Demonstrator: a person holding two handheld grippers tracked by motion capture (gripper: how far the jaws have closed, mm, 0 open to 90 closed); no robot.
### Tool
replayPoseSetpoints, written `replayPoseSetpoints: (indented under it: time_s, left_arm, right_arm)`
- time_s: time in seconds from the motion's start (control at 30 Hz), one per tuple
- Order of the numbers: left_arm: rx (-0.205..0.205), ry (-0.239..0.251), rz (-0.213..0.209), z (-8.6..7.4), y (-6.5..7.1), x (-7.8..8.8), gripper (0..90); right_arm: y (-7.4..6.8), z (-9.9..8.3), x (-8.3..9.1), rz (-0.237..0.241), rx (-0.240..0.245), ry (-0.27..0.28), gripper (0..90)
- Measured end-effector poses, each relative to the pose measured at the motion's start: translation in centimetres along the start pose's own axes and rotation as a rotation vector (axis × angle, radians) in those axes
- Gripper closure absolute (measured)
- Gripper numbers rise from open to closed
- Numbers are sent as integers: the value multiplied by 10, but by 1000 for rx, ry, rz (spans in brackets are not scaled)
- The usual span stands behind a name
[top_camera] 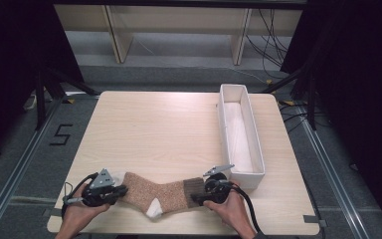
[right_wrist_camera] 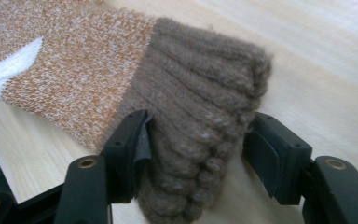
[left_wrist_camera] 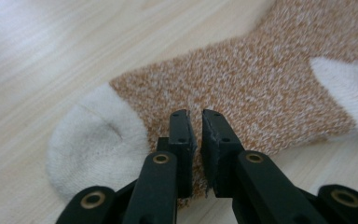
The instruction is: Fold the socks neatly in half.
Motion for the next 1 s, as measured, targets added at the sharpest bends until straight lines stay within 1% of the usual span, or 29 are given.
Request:
replayPoseSetpoints:
  time_s: [0.03,0.07,0.1,0.13,0.17,0.2,0.27,0.33,0.37,0.4,0.43,0.47,0.5,0.53,0.57,0.6,0.63,0.67,0.7,0.73,0.77,0.8,0.83,0.87,0.9,0.93,0.97,1.0]
  left_arm:
    - [24,7,-15,0,1,-2,818]
    - [18,2,-10,-1,-1,-2,821]
    - [36,11,-22,0,1,-2,821]
    - [32,2,-23,-1,1,-2,823]
    - [41,8,-18,-1,2,-4,824]
    - [28,2,-26,-1,2,-3,824]
    - [35,1,-27,-1,2,-4,826]
    - [33,-3,-21,-2,1,-4,828]
    - [29,-9,-25,-2,1,-4,829]
    - [28,-10,-25,-2,1,-4,829]
    - [29,-9,-24,-2,1,-4,830]
    - [33,-3,-22,-2,1,-4,831]
    - [29,-4,-22,-2,2,-4,831]
    - [28,-4,-18,-2,2,-4,831]
    - [36,7,-26,0,4,-4,831]
    - [30,6,-19,0,2,-3,831]
    - [40,11,-16,1,2,-2,831]
    - [42,21,-13,2,3,-1,832]
    - [34,21,-7,3,3,-1,831]
    - [27,28,-15,5,4,1,832]
    - [33,44,-14,8,5,2,832]
    - [28,54,-21,11,7,3,830]
    - [40,71,-33,14,8,6,830]
    - [38,81,-38,17,8,9,823]
    - [30,97,-37,20,4,14,820]
    - [37,111,-31,23,-2,18,835]
    - [51,127,-24,25,-7,22,835]
    - [67,139,-14,27,-11,23,851]
  right_arm:
    - [-4,-2,0,6,-49,3,427]
    - [-2,-1,0,-10,-28,4,431]
    - [-1,-1,0,-4,-2,9,440]
    - [-2,-1,-1,1,-5,18,451]
    - [-3,-2,-1,6,-6,11,466]
    - [-3,-2,-1,1,-17,8,482]
    - [-4,-2,-1,15,-22,7,514]
    - [-2,-1,-2,32,4,21,554]
    - [-3,-1,-2,37,1,23,571]
    - [-4,-1,-1,40,9,21,592]
    - [-4,0,-1,32,18,31,616]
    - [-7,2,-3,23,52,45,663]
    - [-7,2,-3,23,52,45,663]
    - [-8,3,0,13,61,32,683]
    - [-9,4,1,14,77,30,699]
    - [-12,4,3,26,64,35,708]
    - [-12,7,5,21,88,50,712]
    - [-14,9,8,32,101,51,714]
    - [-15,12,13,37,119,48,716]
    - [-18,15,16,44,127,53,718]
    - [-19,19,21,41,134,58,718]
    - [-21,26,27,42,169,79,718]
    - [-21,26,27,42,169,79,718]
    - [-24,28,31,47,164,87,718]
    - [-25,30,35,48,191,79,718]
    - [-29,33,40,50,185,84,718]
    - [-29,33,40,50,185,84,718]
    - [-30,34,44,51,189,54,719]
Point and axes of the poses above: each handheld gripper's, and its own axes: x roughly backward along the jaws, z roughly out of its top, y roughly to its right, the point moved 8 cm from there along -x, roughly forward along the jaws, and after that the axes turned 14 degrees about z, right-handed, at the moved point
